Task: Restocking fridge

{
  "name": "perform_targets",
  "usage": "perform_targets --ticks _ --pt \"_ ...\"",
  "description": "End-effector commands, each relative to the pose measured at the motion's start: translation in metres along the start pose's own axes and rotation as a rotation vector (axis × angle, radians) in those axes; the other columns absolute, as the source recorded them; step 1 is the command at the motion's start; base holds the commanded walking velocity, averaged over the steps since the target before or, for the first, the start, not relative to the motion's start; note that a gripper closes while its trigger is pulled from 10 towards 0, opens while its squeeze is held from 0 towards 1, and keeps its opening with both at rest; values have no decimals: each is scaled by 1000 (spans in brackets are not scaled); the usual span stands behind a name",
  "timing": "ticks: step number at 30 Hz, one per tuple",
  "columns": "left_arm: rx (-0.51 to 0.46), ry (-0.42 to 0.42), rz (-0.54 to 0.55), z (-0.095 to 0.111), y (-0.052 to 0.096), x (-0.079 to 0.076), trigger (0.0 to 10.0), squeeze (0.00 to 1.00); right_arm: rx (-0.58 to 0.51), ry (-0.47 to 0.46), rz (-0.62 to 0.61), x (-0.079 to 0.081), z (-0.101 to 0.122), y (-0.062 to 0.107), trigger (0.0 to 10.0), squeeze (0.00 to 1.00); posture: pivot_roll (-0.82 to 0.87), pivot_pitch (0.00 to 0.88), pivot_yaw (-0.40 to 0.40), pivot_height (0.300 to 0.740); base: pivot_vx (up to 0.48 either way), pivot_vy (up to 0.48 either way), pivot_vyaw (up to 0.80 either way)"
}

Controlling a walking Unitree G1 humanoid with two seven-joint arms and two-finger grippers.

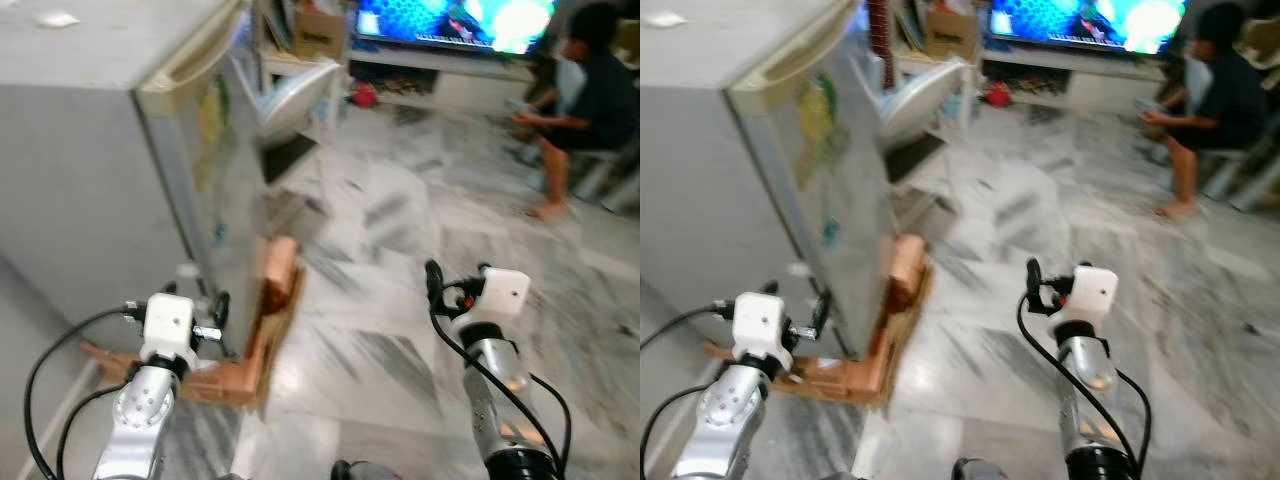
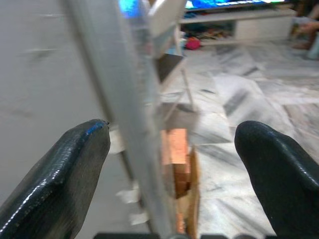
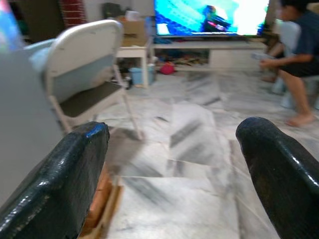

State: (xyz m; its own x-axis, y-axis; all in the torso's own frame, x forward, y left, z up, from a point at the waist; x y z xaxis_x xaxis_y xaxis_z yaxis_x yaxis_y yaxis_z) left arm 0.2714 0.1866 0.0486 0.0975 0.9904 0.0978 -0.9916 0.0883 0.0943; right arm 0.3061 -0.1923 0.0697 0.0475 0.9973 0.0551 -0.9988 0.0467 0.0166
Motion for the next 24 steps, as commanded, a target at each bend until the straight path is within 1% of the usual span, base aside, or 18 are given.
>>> perform_targets --ticks 1,3,8,16,19,24 --pt "-13 0 -12 3 0 -2 10000 0 -8 2 -9 -2 2 -2 10000 0 38 0 -30 740 0 0 -800" --pt "-14 1 -14 4 -1 -2 10000 0 -9 2 -9 -2 3 -3 10000 0 37 0 -32 740 279 0 -438" --pt "-10 1 -7 3 -2 -1 10000 0 -9 3 -6 -1 4 -4 10000 0 36 0 -32 740 287 0 0" --pt "9 -16 1 -1 -1 0 10000 0 -7 6 -4 -1 3 -4 10000 0 34 0 -32 740 0 0 0" --pt "16 -30 10 -1 -2 3 10000 0 -7 9 -3 0 3 -4 10000 0 35 0 -33 740 0 0 0" --pt "15 -53 38 0 -7 12 10000 0 -7 11 -1 0 3 -4 10000 0 32 0 -34 740 0 0 0"
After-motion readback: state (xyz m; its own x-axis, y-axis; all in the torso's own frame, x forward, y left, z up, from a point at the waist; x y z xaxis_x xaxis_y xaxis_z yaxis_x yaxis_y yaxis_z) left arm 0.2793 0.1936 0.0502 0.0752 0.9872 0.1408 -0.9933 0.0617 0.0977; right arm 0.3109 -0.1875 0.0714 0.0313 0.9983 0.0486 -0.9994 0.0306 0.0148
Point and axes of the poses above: a point about 5 cm out from each wrist's last joint towards the gripper, its own y axis pointing back from the gripper into the wrist, its own z axis along the axis of the wrist's last joint, x = y × z, the point moved 3 cm from there along -y, pointing out of the wrist towards the gripper, and after that the axes turned 3 degrees about y, right-handed, at the moved point
